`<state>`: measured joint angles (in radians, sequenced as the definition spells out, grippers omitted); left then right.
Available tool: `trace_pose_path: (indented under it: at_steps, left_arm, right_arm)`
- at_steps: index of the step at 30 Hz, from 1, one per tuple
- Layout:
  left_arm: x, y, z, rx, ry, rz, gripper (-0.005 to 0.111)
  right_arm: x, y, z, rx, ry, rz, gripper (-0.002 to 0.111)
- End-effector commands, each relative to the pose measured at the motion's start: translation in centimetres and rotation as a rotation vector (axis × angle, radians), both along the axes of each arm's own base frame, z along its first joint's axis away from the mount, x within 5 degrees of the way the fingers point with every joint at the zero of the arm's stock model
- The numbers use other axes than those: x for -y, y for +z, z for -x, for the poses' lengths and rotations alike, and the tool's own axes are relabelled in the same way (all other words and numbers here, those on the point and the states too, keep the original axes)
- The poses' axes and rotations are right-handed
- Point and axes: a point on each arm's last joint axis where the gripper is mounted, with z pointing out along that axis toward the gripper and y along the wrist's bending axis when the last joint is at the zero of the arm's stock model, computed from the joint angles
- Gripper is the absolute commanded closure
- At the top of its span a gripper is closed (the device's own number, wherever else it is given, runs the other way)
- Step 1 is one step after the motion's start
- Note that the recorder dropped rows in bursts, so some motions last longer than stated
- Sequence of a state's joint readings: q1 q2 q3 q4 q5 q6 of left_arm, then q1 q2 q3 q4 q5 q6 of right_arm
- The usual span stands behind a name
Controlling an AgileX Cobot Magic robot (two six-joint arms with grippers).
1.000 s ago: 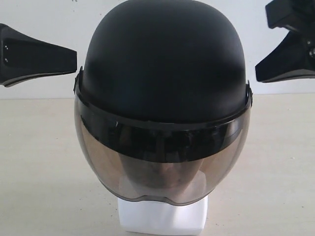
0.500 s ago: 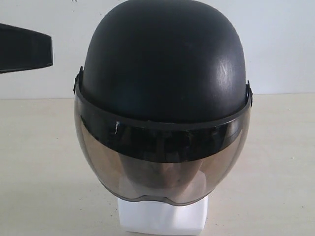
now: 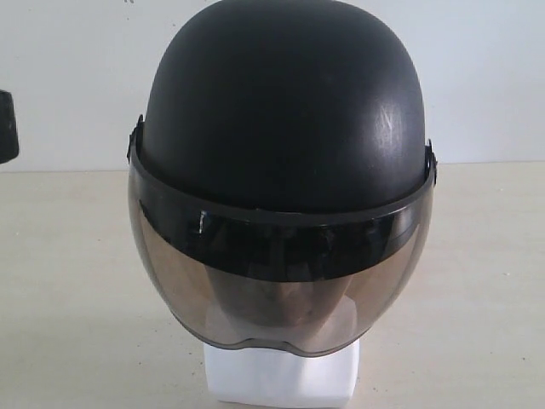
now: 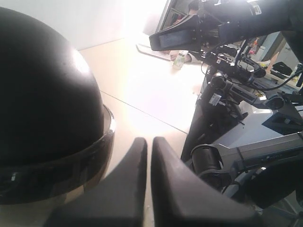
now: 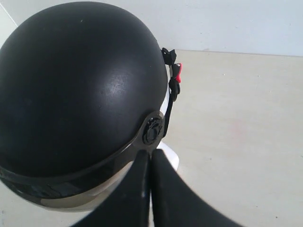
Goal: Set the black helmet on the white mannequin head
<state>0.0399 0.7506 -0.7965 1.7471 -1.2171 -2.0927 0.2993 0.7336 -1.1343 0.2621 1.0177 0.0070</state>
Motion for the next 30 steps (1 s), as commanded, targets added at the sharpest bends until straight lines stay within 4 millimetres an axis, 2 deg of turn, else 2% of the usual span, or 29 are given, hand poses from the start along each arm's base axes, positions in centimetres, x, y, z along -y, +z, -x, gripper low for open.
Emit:
trace_pose_path:
  at_steps: [1,16,21,23,26,30]
  left_arm:
    - [0.1,-0.1,0.1,-0.009,-0.007,0.006,0.102]
    - [0.1,0.0,0.2,-0.005,-0.007,0.005,0.102]
    - [0.1,0.9,1.2,0.187,-0.023,-0.058,0.102]
    - [-0.1,1.6,1.3,0.247,0.033,-0.062,0.102]
    - [-0.9,2.7,0.9,0.314,0.217,-0.041,0.102]
    - [-2.4,4.0,0.6,0.322,0.463,0.053,0.102]
  right_arm:
    - [0.1,0.2,0.1,0.016,-0.001,0.008,0.109]
    - [0.1,0.2,0.1,0.016,-0.001,0.008,0.109]
    - [0.1,0.2,0.1,0.016,-0.001,0.008,0.109]
    - [0.1,0.2,0.1,0.016,-0.001,0.008,0.109]
    - [0.1,0.2,0.1,0.016,-0.001,0.008,0.109]
    - [0.1,0.2,0.1,0.016,-0.001,0.008,0.109]
